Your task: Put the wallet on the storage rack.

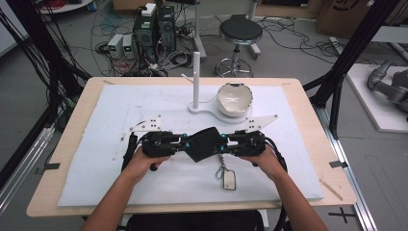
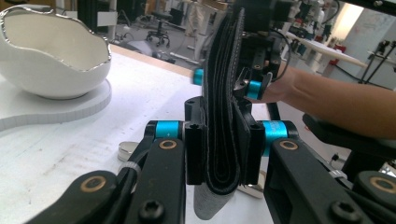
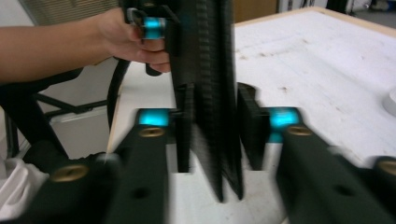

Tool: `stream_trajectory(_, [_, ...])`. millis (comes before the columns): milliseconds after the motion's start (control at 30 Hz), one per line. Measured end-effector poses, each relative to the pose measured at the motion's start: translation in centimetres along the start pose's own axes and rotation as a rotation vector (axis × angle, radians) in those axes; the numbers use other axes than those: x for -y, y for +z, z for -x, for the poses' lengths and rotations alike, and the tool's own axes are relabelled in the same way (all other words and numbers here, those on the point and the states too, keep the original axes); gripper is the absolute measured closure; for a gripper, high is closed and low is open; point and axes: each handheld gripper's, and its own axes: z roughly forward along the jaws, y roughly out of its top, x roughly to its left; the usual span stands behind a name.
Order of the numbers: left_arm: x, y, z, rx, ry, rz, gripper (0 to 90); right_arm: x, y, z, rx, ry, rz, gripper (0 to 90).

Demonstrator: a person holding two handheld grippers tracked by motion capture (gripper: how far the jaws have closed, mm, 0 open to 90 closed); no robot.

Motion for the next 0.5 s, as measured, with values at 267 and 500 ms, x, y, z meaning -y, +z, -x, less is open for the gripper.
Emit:
stream_trajectory(267, [0.0,-0.6,-1.1,-0.168,-0.125,-0.034,47.9,-0.5,-0.8,0.0,0.092,-0.065,-0.020,79.5])
stream_trajectory(500, [0.0,-3.7,-1.8,-0.294,-0.130,-0.005,43.4,-1.4,-3.0,0.6,0.231,-0.117,-0.016,79.5])
